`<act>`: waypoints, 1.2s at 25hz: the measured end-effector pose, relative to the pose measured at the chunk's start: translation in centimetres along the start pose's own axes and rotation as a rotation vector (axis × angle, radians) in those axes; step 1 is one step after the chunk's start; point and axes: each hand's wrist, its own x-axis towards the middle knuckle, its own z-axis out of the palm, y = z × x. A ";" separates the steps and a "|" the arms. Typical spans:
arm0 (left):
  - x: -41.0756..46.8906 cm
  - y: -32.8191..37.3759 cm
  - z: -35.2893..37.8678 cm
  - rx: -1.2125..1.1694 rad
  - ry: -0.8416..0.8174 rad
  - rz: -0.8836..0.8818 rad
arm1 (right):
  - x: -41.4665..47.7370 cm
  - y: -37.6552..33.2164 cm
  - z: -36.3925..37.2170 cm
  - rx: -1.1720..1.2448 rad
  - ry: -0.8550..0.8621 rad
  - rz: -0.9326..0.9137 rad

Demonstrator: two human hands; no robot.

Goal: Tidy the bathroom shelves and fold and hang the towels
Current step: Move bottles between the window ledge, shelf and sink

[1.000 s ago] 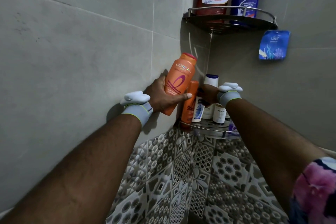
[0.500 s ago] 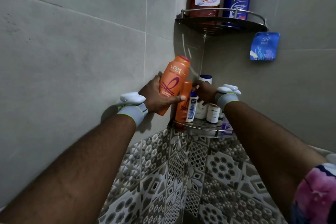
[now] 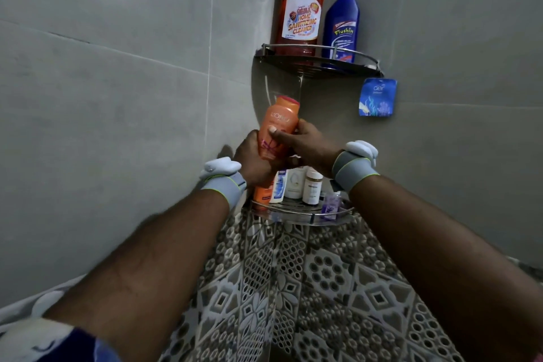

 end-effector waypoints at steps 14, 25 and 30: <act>0.9 5.1 5.2 0.222 -0.183 0.180 | -3.7 3.1 -11.7 0.025 0.327 0.006; 1.7 -2.5 -2.4 1.689 0.057 0.041 | 0.1 13.1 -14.4 -0.387 0.736 0.091; 1.7 -3.7 -2.4 1.793 0.071 0.169 | 2.6 15.5 -13.0 -0.433 0.671 0.134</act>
